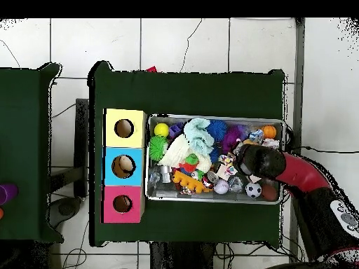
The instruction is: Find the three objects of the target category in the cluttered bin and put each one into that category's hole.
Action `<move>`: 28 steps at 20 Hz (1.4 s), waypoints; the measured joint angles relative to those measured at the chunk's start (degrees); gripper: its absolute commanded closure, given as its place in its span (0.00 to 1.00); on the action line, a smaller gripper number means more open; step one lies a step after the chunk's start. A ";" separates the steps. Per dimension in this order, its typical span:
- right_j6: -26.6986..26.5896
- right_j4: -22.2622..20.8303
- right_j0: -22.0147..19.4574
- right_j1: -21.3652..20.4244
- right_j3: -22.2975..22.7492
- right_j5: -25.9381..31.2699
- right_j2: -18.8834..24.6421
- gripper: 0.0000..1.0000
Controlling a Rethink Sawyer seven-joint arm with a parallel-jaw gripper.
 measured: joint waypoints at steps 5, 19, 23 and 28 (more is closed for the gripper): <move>0.00 -0.18 0.62 -5.02 0.74 2.63 -0.79 0.00; 0.00 -0.22 1.48 -11.72 0.77 8.50 -6.34 0.00; 0.00 -0.21 3.26 -11.47 0.85 8.25 -8.19 0.00; 0.00 -0.21 6.15 -10.92 1.10 7.08 -10.17 0.00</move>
